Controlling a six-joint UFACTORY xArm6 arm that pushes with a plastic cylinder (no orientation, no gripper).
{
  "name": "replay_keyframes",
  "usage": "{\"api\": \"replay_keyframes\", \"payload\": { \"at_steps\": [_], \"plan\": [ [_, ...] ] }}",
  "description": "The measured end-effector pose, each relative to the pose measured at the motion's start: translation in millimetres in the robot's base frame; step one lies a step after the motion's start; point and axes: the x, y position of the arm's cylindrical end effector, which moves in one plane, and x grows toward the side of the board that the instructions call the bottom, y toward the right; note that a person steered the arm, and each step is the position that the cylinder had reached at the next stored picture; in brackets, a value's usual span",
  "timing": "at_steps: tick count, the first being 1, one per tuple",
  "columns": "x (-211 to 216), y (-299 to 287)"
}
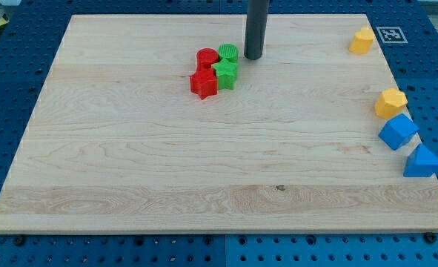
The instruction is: Point your arm to the yellow heart
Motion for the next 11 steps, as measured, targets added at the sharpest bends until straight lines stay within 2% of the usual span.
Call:
{"api": "replay_keyframes", "payload": {
  "at_steps": [3, 11],
  "plan": [
    [0.0, 45.2],
    [36.1, 247.8]
  ]
}}
